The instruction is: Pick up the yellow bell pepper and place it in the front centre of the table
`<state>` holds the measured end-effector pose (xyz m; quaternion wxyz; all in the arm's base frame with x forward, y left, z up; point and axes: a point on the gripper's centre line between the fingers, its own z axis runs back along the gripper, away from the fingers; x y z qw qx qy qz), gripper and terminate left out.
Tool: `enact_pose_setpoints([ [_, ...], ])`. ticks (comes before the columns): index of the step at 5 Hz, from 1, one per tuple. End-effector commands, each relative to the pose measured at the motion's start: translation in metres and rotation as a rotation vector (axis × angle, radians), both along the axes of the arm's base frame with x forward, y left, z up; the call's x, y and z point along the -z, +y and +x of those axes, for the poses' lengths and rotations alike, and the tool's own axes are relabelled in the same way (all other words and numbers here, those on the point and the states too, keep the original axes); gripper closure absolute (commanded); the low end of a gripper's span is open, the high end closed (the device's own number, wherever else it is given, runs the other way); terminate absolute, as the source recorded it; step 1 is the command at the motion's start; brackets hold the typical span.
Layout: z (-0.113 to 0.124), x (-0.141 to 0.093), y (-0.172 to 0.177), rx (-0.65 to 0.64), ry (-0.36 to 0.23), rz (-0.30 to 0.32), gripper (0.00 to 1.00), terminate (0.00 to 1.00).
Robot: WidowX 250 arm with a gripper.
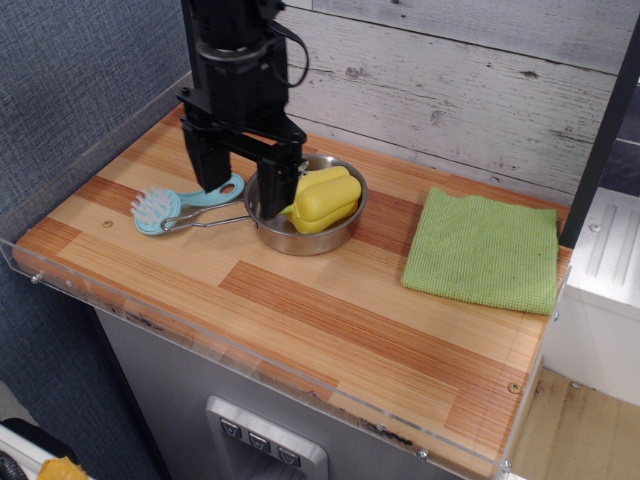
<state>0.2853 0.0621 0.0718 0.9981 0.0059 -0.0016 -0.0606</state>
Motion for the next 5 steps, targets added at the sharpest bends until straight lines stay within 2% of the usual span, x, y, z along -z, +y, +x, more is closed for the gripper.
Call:
enact_pose_setpoints([
  [1, 0.021, -0.018, -0.001, 0.034, -0.096, 0.013, 0.0, 0.0],
  [2, 0.034, -0.018, 0.002, 0.032, -0.132, 0.011, 0.0, 0.0],
  [3, 0.049, -0.009, 0.001, 0.038, -0.117, -0.009, 0.0, 0.0],
  [5, 0.055, 0.007, -0.015, 0.076, -0.097, -0.003, 0.0, 0.0],
])
